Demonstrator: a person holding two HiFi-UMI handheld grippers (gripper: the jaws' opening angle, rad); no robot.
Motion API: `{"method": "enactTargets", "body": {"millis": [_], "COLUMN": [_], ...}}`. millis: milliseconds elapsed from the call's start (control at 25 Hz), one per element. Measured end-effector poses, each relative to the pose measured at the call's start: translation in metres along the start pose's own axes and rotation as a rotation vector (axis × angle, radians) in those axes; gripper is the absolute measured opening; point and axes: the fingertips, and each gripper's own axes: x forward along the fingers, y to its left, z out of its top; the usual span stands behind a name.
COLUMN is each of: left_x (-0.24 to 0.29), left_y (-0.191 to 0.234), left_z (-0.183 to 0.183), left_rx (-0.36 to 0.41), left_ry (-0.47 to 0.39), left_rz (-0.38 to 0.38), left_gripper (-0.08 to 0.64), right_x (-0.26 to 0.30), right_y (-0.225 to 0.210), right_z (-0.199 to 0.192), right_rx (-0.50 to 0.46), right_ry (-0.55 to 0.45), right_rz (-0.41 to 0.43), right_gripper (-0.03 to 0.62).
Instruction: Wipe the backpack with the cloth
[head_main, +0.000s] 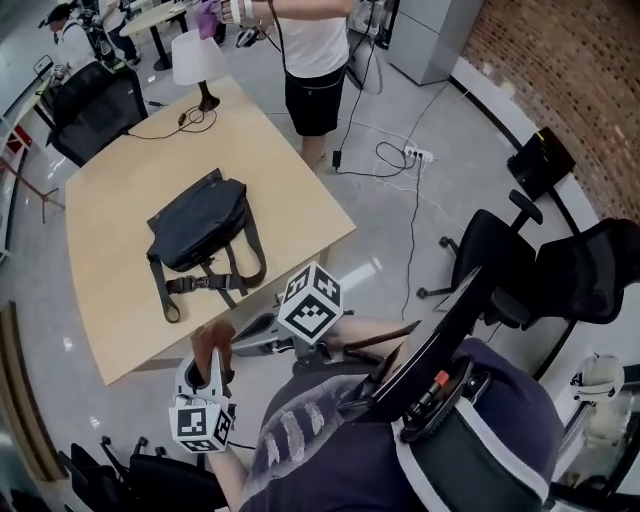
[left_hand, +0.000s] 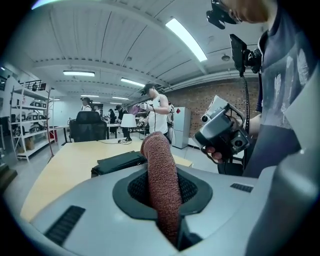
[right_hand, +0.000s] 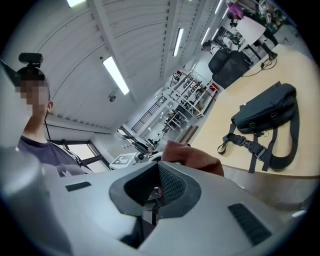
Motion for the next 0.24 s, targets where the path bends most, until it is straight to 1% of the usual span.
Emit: {"method": "enactTargets", "body": {"millis": [120, 240], "left_x": [0.011, 0.027], "left_y": [-0.024, -0.055], "left_z": [-0.001, 0.007], "left_rx": [-0.004, -0.001], "left_ry": [0.02, 0.022], "left_rz": [0.012, 0.028], "left_gripper": [0.057, 0.057], "right_x": [-0.022, -0.056], "right_y": [0.005, 0.008], "right_z": [-0.014, -0.029], "right_rx": [0.025, 0.06], "right_ry": [-0.006, -0.011], "right_rz": [0.027, 0.04], "right_gripper": [0.002, 0.002]}}
